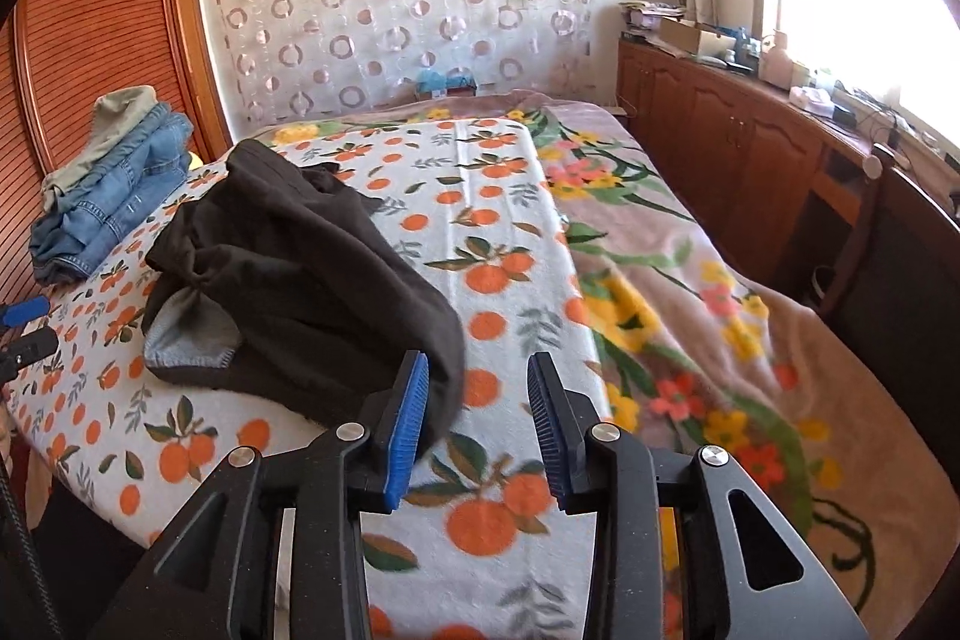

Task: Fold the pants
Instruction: 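Lift the pants with the right gripper while the left gripper grasps another edge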

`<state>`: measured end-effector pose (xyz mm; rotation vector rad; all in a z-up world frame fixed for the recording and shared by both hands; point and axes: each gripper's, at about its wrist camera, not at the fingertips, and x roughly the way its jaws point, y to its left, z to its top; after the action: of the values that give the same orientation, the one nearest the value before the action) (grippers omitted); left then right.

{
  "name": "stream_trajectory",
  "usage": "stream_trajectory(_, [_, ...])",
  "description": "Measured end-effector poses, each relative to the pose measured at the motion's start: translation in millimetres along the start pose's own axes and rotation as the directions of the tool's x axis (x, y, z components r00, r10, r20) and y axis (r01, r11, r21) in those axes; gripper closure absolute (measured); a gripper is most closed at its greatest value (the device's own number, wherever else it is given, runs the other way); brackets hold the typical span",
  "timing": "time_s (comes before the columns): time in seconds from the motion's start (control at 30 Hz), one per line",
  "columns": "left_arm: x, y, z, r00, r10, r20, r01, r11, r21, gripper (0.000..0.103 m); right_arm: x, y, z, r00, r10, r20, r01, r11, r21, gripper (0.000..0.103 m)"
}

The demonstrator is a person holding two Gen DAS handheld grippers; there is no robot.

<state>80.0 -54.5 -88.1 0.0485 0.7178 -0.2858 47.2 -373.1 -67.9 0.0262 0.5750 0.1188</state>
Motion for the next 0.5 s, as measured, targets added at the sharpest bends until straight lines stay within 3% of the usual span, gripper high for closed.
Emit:
stream_trajectory(0.23, [22, -66, 32, 0.994, -0.11, -0.025, 0.113, 0.984, 0.136, 0.005, -29, -24, -9, 1.0, -0.009, 0.024, 0.009, 1.0, 0.015, 0.054])
stream_trajectory(0.5, [57, -144, 52, 0.968, -0.231, -0.099, 0.25, 0.929, 0.273, 0.015, -37, -34, -20, 0.999, -0.012, 0.03, 0.012, 1.0, 0.019, 0.053])
